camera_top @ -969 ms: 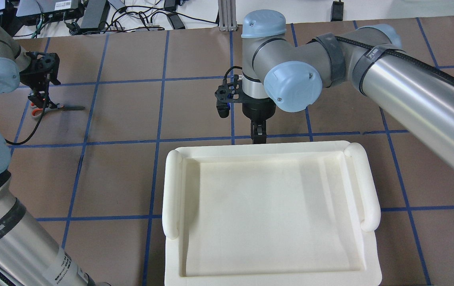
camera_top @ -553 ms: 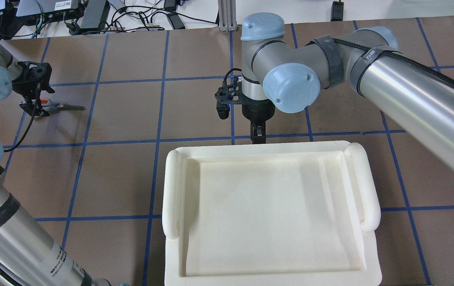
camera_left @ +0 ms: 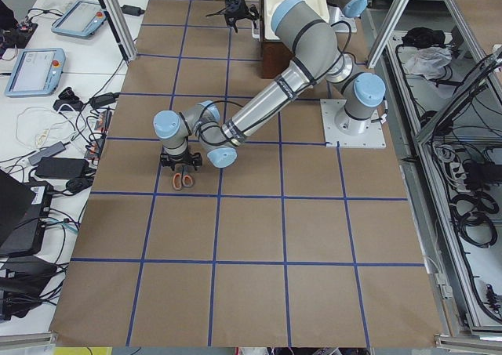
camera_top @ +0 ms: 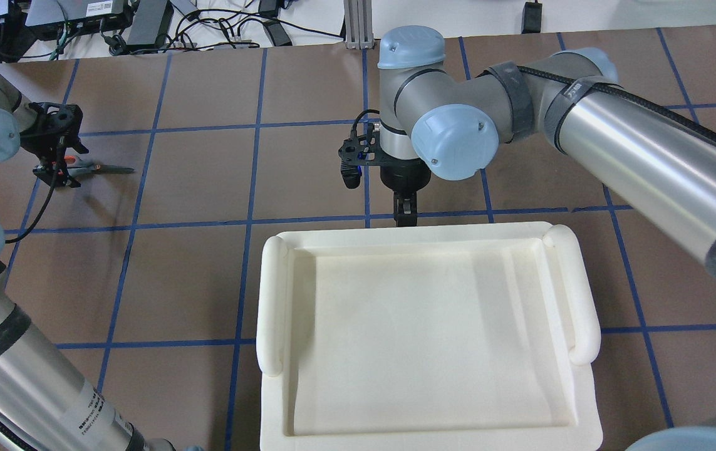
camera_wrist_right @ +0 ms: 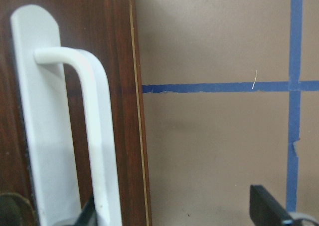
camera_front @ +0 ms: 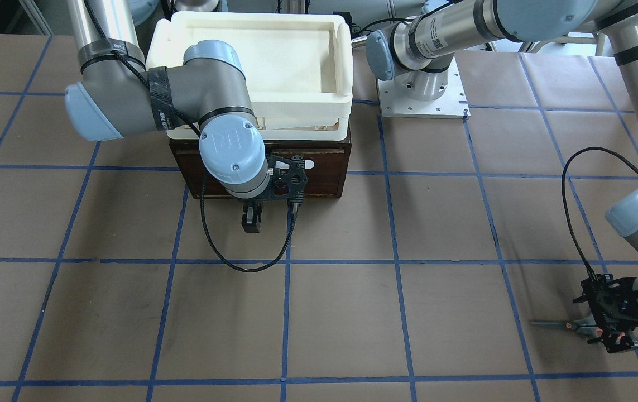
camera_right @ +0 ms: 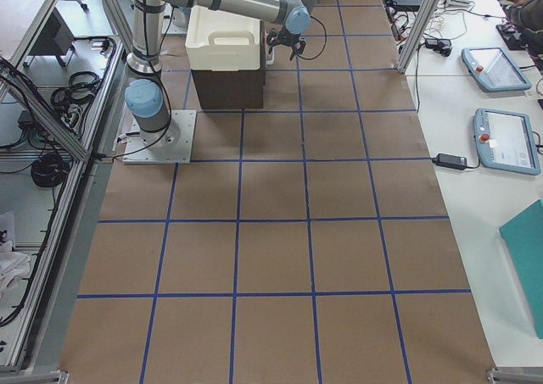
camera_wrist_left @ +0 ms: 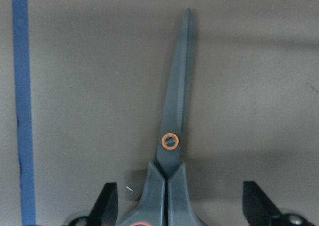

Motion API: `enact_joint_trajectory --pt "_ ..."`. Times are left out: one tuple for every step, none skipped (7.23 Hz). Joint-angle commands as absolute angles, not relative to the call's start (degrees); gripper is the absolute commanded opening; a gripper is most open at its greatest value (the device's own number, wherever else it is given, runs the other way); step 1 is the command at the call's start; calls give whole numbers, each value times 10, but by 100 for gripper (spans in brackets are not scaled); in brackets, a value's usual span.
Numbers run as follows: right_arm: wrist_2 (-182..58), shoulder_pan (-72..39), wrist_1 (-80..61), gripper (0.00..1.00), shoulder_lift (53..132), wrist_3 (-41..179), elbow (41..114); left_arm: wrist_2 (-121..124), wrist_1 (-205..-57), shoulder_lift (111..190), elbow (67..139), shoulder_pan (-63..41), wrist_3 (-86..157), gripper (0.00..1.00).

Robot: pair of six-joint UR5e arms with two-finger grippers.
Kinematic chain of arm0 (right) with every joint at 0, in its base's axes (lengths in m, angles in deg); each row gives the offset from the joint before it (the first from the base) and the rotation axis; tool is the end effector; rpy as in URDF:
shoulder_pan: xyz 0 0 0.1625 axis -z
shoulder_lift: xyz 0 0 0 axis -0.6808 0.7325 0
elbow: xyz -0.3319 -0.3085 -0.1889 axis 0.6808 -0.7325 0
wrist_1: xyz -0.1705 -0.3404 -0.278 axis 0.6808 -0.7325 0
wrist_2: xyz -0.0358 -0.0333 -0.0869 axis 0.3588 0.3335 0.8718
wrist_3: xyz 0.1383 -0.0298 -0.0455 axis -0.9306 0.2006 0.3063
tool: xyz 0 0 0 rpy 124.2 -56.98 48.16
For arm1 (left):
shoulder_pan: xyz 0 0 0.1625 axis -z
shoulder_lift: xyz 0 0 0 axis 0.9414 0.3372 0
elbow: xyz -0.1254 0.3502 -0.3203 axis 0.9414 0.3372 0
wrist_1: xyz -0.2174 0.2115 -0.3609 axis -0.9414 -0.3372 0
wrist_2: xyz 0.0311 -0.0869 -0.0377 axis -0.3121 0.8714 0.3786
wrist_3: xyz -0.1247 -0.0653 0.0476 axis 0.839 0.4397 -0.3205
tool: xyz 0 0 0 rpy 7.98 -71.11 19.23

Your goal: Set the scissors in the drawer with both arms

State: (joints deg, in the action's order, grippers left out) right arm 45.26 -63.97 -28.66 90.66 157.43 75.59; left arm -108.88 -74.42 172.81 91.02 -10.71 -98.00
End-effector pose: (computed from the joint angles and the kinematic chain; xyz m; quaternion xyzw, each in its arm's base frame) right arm 0.3320 -0.5813 0.2717 -0.6861 0.7106 0.1062 0.1143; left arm 0.2948 -0.7725 0.1454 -0.6972 -0.7168 0.0104 0.0074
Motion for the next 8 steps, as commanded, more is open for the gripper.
enact_joint_trajectory --pt "453 -640 -301 100 901 1575 748 -1090 -743 1730 911 -107 -993 79" --pt "454 -640 -305 100 897 1576 747 -1087 -743 1730 911 -107 -993 79" --pt "463 -640 -317 100 895 1576 746 -1086 -743 1731 911 -107 -993 79" --pt "466 -639 -322 100 895 1576 746 -1086 -743 1731 911 -107 -993 76" --pt "466 -638 -325 100 894 1576 738 -1086 -743 1731 911 -107 -993 75" --pt "466 -638 -324 100 886 1578 726 -1087 -743 1731 911 -107 -993 75" --pt "466 -638 -325 100 880 1578 719 -1086 -743 1732 911 -107 -993 75" --pt "466 -638 -330 100 877 1578 718 -1086 -743 1732 911 -107 -993 75"
